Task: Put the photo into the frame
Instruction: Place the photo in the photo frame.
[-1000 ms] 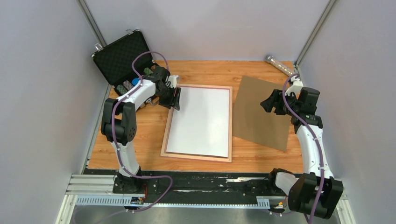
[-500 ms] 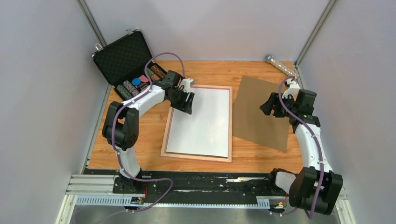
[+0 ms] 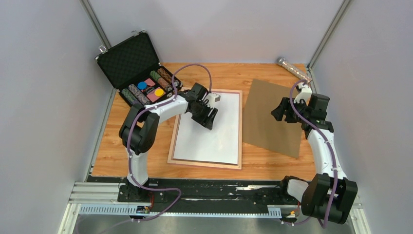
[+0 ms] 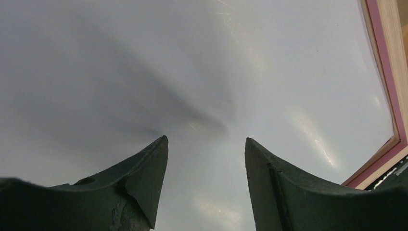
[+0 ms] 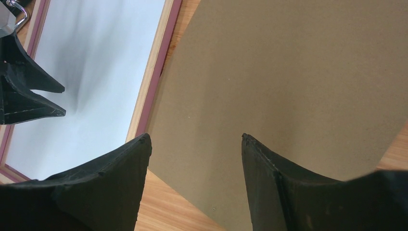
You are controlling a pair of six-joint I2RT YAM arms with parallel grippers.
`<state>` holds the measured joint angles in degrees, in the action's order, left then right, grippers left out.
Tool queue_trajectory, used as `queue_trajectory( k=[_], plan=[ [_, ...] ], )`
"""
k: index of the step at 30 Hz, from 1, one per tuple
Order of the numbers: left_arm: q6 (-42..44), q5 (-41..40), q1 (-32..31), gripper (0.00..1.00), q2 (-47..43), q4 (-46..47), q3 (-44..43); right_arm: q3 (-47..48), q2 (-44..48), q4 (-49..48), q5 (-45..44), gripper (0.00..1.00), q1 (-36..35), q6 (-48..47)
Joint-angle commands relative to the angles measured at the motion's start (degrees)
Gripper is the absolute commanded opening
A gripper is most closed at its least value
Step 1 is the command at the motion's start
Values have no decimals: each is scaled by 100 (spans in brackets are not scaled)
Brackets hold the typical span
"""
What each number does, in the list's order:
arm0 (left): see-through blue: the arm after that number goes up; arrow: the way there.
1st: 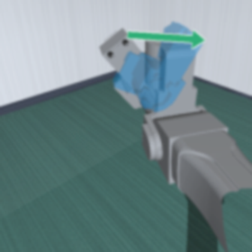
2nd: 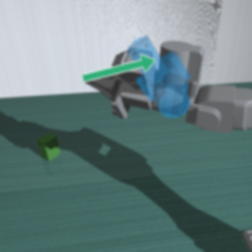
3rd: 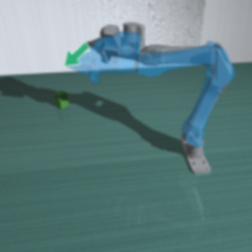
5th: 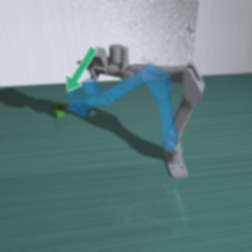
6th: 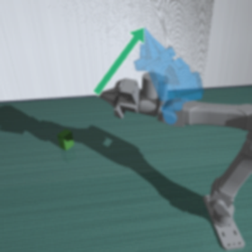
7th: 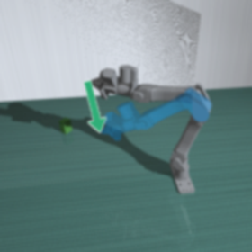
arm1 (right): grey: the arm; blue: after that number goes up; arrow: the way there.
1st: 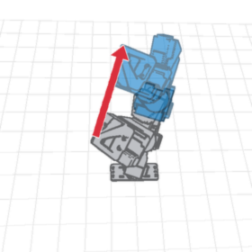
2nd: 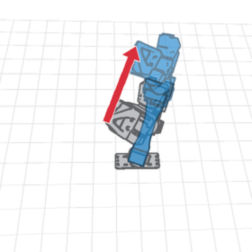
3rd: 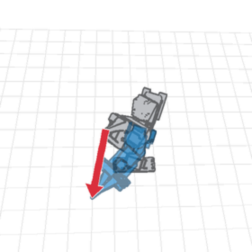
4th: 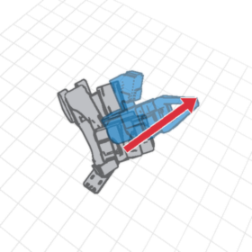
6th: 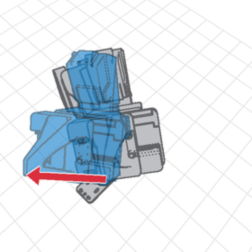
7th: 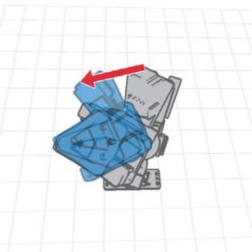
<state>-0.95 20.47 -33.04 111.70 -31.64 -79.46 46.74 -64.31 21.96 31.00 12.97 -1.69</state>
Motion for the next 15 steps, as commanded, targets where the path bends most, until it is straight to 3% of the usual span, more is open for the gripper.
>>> queue_trajectory(
  k=[1,15],
  plan=[
    [86,-143,-84,68,76,201,-198,-4,31,-227,-11,67,30,-103],
    [91,-493,-101,68,96,223,-75,-8,33,-224,10,67,30,-105]
  ],
)
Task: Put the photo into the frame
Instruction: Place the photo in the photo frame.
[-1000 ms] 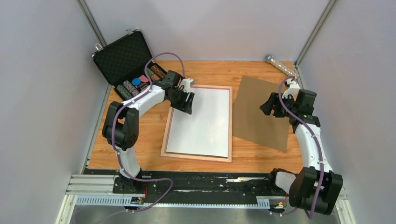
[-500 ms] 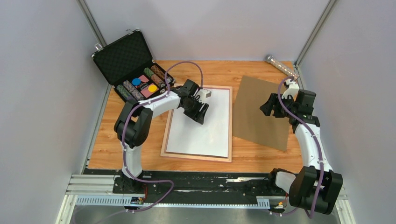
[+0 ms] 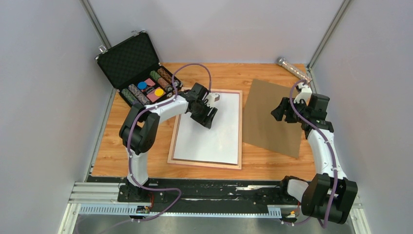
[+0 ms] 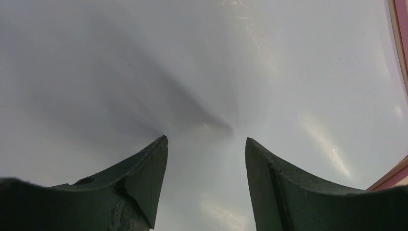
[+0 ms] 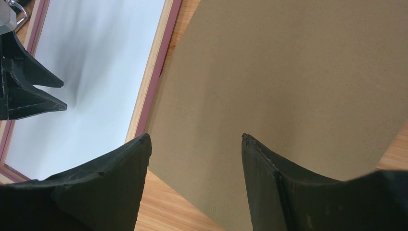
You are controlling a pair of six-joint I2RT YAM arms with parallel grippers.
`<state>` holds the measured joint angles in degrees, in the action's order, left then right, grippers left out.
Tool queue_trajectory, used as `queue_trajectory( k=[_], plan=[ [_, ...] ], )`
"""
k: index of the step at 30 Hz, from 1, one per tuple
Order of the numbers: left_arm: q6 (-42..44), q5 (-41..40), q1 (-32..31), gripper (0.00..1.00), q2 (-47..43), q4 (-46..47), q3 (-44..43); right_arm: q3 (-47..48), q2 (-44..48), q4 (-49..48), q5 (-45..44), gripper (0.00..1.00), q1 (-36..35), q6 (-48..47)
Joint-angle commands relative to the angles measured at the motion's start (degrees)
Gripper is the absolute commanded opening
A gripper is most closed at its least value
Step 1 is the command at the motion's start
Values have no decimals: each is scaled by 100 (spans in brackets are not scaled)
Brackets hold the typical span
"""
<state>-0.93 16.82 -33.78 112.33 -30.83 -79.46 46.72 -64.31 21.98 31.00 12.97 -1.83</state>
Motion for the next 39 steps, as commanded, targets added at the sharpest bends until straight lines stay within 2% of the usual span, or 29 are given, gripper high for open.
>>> queue_trajectory(
  k=[1,39],
  plan=[
    [85,-144,-30,68,34,146,-60,-5,33,-226,11,67,30,-97],
    [84,-525,-21,68,83,134,147,-5,-2,-225,28,67,30,-99]
  ],
)
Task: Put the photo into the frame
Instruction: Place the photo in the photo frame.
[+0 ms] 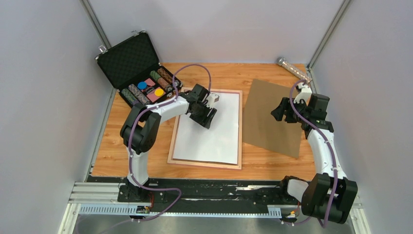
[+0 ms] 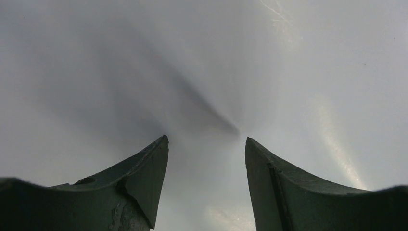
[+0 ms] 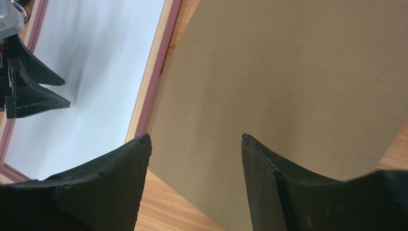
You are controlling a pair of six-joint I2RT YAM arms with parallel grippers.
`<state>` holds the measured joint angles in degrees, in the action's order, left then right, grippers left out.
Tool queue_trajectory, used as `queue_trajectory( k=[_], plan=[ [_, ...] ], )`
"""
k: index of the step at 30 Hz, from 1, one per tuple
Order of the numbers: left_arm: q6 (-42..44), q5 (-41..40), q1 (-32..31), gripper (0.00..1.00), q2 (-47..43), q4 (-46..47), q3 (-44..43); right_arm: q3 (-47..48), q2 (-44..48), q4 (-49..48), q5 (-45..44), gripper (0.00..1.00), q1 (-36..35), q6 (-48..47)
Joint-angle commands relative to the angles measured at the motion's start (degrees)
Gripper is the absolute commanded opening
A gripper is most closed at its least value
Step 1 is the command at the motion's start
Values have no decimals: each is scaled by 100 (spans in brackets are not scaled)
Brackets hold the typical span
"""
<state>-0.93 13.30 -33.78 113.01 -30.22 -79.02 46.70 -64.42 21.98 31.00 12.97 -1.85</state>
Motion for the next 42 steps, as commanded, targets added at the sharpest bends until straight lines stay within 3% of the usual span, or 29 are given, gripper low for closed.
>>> queue_trajectory(
  k=[1,32,42],
  plan=[
    [84,-176,-18,68,12,72,109,-3,8,-224,28,67,30,-97],
    [-55,-310,-22,71,-418,-5,-155,-7,-6,-186,-246,67,50,-76],
    [-38,-249,-23,74,-845,-106,-319,173,-464,127,-212,67,909,138]
  ],
)
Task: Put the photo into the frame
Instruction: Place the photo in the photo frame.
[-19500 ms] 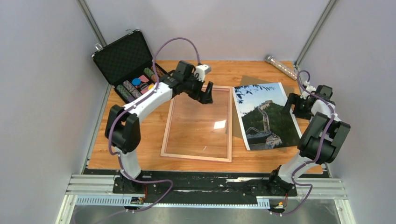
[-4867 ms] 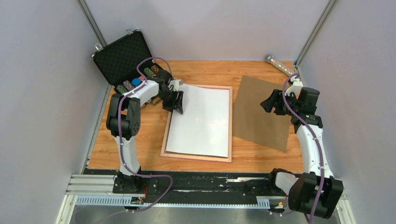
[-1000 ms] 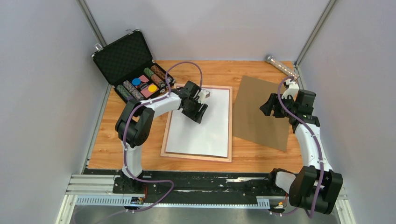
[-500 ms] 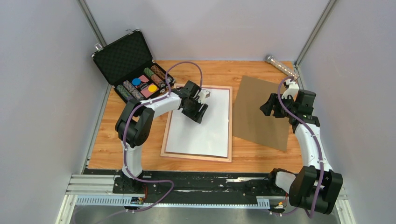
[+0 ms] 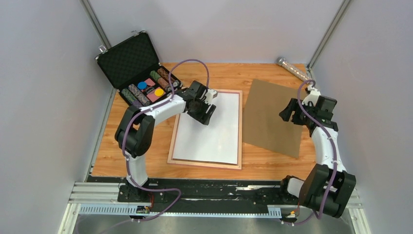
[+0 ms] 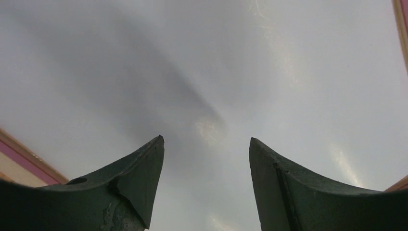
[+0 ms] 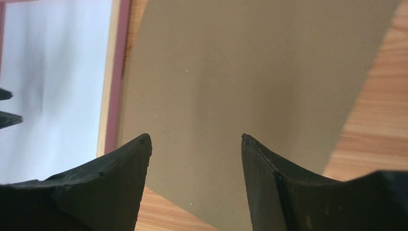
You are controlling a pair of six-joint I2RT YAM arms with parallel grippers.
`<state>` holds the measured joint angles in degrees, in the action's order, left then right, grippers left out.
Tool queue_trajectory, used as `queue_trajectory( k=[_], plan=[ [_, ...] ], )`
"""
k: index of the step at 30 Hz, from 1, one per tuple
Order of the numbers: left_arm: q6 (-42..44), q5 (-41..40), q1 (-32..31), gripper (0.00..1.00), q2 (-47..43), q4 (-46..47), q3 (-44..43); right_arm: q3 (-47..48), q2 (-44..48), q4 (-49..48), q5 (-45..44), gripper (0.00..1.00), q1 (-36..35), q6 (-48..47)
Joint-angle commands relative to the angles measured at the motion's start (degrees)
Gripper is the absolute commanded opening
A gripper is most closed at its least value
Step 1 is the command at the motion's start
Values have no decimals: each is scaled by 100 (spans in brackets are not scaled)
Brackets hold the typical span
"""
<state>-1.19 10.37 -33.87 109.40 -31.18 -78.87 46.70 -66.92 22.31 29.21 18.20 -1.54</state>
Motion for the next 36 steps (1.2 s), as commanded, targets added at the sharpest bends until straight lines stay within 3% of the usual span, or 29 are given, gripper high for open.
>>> queue_trajectory(
  k=[1,8,12,18,25,36],
  plan=[
    [-3,92,-15,74,-501,-19,-428,214,-319,142,-16,67,524,110],
    [-5,1026,-40,83,-392,-81,-1111,460,-1072,387,194,66,1307,84],
    [-145,1358,-215,91,-63,-93,-1720,489,-1216,426,303,66,1485,36],
    [-429,1744,-634,94,679,223,-2573,446,-1241,442,428,66,1618,-13],
    [-958,1975,-1018,98,1855,434,-3681,377,-1246,480,572,66,1783,-42],
    [-1610,1780,-1401,98,2835,595,-4171,331,-1277,516,851,66,1951,-75]
  ],
)
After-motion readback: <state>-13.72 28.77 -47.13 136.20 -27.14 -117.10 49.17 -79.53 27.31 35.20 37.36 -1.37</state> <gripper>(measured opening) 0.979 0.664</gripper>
